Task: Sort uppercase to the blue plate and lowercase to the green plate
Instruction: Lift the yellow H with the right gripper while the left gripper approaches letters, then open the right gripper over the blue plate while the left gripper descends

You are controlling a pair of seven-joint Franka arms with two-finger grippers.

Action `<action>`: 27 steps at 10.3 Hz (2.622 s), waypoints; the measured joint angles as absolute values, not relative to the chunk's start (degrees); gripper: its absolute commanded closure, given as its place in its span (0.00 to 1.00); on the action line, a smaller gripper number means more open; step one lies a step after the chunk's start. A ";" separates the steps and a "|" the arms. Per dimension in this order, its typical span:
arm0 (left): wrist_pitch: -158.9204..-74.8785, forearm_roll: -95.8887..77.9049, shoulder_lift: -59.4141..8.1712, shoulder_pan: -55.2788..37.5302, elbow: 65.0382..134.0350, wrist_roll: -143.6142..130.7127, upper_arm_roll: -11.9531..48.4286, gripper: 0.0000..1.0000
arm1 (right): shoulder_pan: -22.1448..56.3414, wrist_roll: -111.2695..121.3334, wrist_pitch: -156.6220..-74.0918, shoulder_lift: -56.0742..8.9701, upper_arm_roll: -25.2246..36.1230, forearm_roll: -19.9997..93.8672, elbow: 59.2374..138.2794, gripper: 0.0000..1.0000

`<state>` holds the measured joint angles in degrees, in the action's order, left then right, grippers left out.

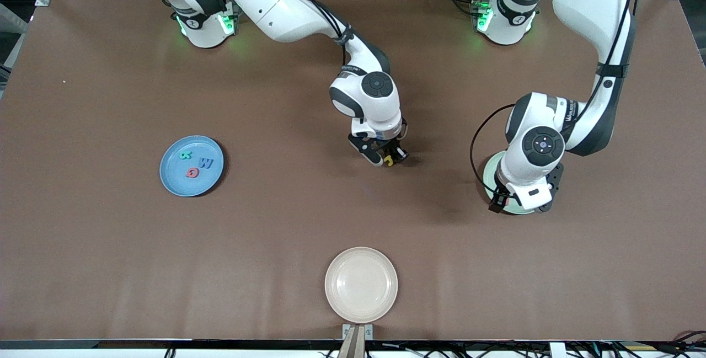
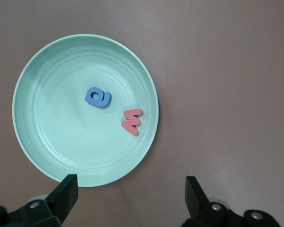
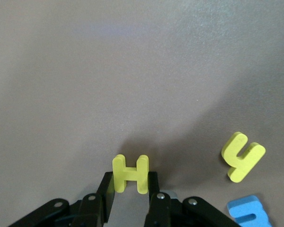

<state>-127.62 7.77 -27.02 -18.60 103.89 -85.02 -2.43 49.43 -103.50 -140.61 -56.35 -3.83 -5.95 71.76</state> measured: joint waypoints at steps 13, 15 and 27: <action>-127.59 7.77 -28.40 -27.12 103.97 -85.43 0.59 0.00 | 36.86 -42.08 -120.49 -45.69 -0.91 -1.10 78.65 0.79; -127.69 7.77 -29.54 -31.57 103.53 -85.41 0.75 0.00 | 31.65 -27.29 -119.62 -39.69 0.79 -1.03 86.81 0.79; -128.67 7.04 -38.96 -42.14 95.58 -43.90 6.76 0.00 | 10.86 17.20 -118.78 -20.71 7.54 -1.50 122.19 0.17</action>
<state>-128.67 7.04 -38.96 -42.14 95.58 -43.90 6.76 10.86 17.20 -118.78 -20.71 7.54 -1.50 122.19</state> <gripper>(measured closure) 0.000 0.626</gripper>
